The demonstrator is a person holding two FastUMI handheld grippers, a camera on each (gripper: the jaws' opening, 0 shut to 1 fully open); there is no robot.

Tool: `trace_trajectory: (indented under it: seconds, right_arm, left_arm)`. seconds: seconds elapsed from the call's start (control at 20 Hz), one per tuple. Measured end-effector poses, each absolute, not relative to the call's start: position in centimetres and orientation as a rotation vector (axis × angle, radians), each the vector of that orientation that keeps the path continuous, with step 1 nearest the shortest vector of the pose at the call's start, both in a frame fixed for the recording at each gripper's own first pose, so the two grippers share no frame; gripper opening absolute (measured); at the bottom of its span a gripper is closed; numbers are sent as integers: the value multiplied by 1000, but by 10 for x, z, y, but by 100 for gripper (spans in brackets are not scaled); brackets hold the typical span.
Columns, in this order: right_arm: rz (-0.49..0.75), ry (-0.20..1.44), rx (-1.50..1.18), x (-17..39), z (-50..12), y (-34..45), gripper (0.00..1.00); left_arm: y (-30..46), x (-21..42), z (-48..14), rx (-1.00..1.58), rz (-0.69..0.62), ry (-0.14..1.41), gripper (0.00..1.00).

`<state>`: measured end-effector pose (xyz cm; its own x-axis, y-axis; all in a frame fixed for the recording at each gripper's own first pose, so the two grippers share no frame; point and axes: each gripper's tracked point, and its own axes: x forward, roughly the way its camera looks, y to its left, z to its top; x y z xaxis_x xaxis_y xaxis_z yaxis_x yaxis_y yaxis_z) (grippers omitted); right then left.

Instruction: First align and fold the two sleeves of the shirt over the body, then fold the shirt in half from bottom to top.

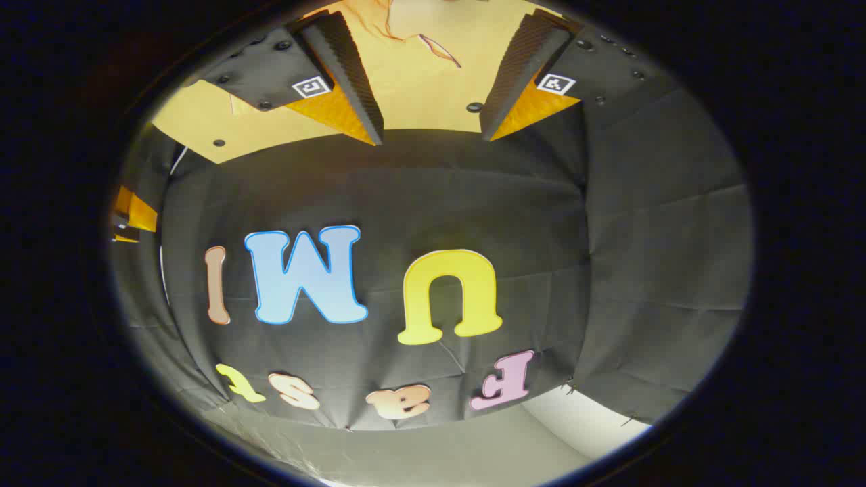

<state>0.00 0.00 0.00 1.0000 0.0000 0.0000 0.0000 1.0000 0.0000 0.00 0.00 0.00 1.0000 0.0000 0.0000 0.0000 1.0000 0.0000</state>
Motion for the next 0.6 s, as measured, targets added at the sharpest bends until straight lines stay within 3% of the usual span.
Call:
trace_trajectory:
  seconds: [0.6]
  right_arm:
    - [16, 50, 12, 19, -20, -5, 95]
  left_arm:
    - [-3, 1, -3, -10, 15, 14, 94]
